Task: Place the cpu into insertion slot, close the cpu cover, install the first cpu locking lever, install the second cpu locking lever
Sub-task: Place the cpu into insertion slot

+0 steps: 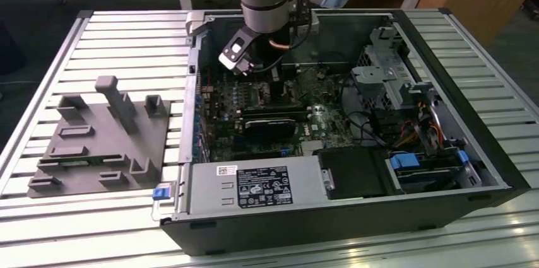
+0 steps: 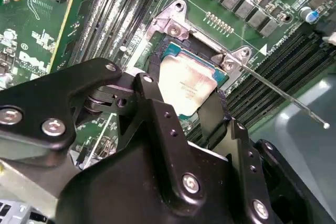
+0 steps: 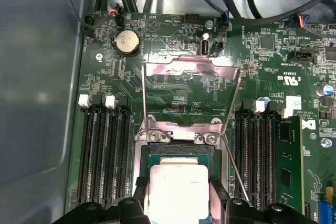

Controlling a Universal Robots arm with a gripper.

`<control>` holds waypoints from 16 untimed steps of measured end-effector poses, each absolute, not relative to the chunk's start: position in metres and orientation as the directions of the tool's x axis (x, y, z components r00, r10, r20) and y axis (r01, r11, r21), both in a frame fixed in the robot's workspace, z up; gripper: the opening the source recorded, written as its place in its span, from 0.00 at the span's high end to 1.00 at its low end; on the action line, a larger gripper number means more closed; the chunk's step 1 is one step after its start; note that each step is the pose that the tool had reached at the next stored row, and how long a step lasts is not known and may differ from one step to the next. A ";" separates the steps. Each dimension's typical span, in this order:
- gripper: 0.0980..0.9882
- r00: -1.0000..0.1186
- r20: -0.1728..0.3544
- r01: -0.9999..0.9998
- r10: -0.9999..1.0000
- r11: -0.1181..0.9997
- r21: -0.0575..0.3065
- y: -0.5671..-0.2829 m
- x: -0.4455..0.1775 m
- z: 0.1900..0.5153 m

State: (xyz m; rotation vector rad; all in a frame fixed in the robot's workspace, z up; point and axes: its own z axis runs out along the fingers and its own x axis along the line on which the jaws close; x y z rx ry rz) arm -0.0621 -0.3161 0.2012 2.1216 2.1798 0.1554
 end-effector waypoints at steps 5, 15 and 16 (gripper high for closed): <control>0.50 -0.026 0.002 0.990 1.000 0.025 0.140 -0.316 -0.062 0.224; 0.50 -0.026 0.003 0.990 1.000 0.025 0.140 -0.316 -0.062 0.238; 0.50 -0.026 0.003 0.990 1.000 0.025 0.140 -0.316 -0.062 0.238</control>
